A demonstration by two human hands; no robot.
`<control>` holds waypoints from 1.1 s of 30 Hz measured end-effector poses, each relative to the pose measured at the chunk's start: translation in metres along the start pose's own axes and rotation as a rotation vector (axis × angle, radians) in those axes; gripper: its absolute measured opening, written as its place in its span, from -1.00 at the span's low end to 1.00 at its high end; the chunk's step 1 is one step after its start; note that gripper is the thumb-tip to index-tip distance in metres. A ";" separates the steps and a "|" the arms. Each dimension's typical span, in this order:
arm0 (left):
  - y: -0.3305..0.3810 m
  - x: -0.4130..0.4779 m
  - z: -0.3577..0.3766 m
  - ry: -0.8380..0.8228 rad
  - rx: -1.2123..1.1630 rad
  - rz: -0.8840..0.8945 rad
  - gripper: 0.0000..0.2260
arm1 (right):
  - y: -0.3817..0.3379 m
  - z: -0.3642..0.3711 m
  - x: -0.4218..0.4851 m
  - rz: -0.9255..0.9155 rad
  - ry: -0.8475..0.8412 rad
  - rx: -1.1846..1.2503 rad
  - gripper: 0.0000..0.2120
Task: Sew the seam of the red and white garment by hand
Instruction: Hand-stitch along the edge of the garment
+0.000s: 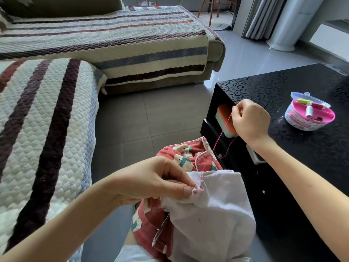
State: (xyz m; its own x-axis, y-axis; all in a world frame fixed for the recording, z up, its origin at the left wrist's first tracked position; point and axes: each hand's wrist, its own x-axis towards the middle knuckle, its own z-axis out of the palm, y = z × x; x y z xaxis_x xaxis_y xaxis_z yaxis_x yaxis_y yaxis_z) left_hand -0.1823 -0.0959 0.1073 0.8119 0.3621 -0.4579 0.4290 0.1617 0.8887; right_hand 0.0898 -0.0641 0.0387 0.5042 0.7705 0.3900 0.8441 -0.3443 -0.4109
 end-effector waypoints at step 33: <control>-0.004 0.003 0.000 0.010 -0.088 0.036 -0.85 | -0.044 -0.042 -0.057 -0.212 -0.664 0.587 -0.76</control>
State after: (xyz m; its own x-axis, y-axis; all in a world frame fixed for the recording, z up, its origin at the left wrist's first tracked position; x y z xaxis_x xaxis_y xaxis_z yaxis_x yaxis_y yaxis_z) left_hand -0.1819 -0.0955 0.1024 0.8219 0.3786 -0.4257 0.3627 0.2285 0.9035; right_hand 0.0312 -0.1152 0.0688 -0.0130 0.9996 0.0257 0.5870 0.0284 -0.8091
